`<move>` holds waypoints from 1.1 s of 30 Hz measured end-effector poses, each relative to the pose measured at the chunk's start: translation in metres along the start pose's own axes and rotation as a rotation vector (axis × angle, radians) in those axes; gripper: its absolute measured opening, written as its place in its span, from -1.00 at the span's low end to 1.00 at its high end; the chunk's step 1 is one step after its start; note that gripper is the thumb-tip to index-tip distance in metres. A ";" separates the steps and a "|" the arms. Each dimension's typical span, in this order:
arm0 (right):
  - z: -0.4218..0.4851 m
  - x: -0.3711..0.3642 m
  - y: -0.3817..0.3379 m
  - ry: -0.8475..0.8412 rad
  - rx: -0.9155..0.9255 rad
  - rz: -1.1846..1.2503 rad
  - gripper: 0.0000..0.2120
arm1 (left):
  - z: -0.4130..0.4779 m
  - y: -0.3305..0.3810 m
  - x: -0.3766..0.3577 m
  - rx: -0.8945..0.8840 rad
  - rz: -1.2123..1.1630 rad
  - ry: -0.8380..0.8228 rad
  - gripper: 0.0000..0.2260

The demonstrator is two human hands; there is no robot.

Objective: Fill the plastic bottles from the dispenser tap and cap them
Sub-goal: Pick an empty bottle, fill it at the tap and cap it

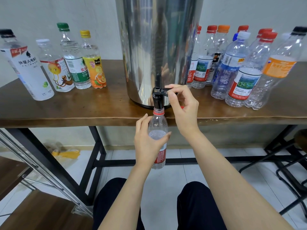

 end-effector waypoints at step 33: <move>0.000 0.000 -0.002 -0.008 -0.004 0.020 -0.90 | 0.000 0.000 0.001 -0.007 0.002 0.007 -0.32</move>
Point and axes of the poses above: each hand's wrist, its own z-axis towards the middle knuckle, its own x-axis out of the back of the hand, y = z × x, the point moved 8 cm from there along z, towards the middle knuckle, and after that the axes turned 5 degrees about -z, right-handed, at the moved point
